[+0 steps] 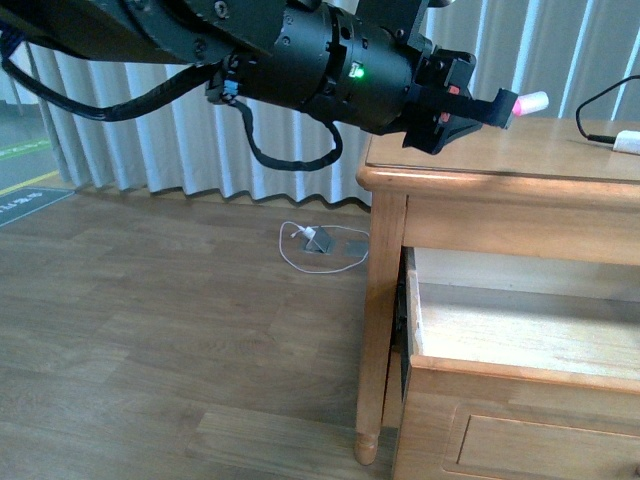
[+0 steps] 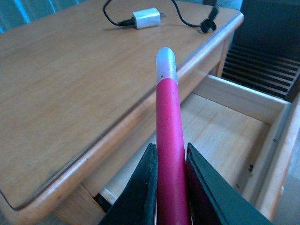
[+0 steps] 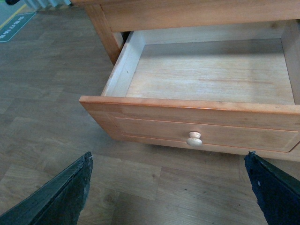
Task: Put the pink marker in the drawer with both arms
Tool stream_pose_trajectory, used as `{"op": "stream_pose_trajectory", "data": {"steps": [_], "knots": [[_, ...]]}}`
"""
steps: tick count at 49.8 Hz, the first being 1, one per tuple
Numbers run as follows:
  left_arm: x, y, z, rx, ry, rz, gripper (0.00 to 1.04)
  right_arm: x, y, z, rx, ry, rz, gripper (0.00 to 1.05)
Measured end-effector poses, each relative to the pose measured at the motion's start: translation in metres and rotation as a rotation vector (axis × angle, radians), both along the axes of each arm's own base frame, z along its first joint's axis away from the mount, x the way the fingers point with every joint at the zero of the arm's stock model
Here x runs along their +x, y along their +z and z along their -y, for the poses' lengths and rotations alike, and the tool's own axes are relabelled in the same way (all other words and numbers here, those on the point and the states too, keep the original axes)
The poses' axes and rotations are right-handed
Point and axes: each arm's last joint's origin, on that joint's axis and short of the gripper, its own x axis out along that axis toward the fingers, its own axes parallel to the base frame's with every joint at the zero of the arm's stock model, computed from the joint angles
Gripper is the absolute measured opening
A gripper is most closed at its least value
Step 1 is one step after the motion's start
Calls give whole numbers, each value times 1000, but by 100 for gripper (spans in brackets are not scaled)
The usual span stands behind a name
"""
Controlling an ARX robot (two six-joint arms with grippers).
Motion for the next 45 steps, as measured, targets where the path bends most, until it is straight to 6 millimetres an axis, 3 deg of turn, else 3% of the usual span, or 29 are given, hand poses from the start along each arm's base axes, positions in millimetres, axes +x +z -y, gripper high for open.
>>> {"op": "stream_pose_trajectory", "data": {"steps": [12,23,35,41,45], "knots": [[-6,-26,8,29,-5,-19,15,0,0,0,0,0,0,96],[0,-71,41,72,2,-86,15,0,0,0,0,0,0,96],[12,-88,62,99,52,-106,15,0,0,0,0,0,0,96],[11,-89,63,103,60,-109,41,0,0,0,0,0,0,96],[11,-91,62,110,80,-112,52,0,0,0,0,0,0,96]]}}
